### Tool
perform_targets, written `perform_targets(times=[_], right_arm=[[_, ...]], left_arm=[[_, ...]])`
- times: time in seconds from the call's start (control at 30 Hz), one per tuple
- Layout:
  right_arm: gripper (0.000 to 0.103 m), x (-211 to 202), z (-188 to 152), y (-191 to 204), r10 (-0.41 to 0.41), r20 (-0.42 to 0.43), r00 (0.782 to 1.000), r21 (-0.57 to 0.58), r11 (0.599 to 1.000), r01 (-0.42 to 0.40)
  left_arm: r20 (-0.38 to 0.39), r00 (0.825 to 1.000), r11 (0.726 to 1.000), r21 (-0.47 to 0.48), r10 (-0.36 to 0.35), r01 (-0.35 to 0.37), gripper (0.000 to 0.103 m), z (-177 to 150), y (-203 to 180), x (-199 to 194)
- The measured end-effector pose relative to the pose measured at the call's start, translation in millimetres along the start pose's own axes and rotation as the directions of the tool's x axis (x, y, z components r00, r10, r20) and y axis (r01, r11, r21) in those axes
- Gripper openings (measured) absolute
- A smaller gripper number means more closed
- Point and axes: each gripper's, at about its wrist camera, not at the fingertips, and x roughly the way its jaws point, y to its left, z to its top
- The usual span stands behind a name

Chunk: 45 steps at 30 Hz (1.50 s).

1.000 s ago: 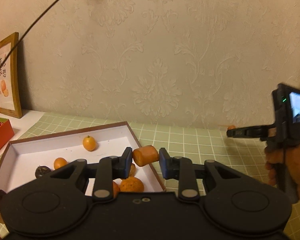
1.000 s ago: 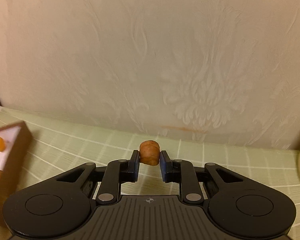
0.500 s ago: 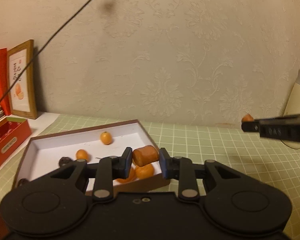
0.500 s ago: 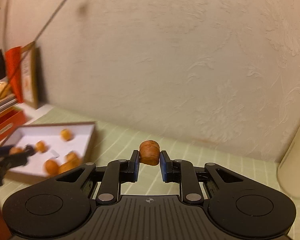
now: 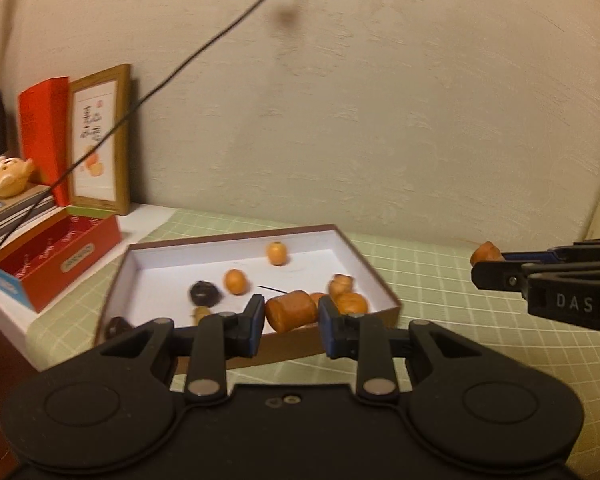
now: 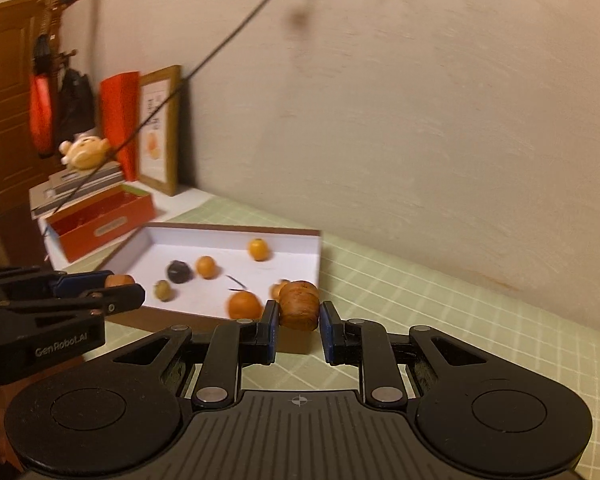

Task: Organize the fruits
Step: 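Carry both orange pieces over the white box, then open both grippers to drop the orange pieces into the white box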

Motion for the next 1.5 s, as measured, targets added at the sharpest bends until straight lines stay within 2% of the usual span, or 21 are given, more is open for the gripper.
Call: perform_targets(times=[0.3, 0.83, 1.5], right_arm=[[0.022, 16.2, 8.8, 21.5, 0.028, 0.004, 1.0, -0.024, 0.999, -0.028], [0.022, 48.4, 24.6, 46.9, 0.07, 0.01, 0.997, -0.045, 0.997, -0.07], [0.022, 117.1, 49.0, 34.3, 0.063, -0.011, 0.998, 0.009, 0.998, -0.063]], left_arm=[[0.0, 0.997, 0.997, -0.035, 0.074, -0.074, 0.018, 0.1, 40.6, -1.6], [0.01, 0.992, 0.992, -0.037, 0.124, -0.123, 0.018, 9.5, 75.8, 11.6], [-0.011, 0.988, 0.987, -0.046, 0.151, -0.151, 0.018, 21.4, 100.1, 62.8]])
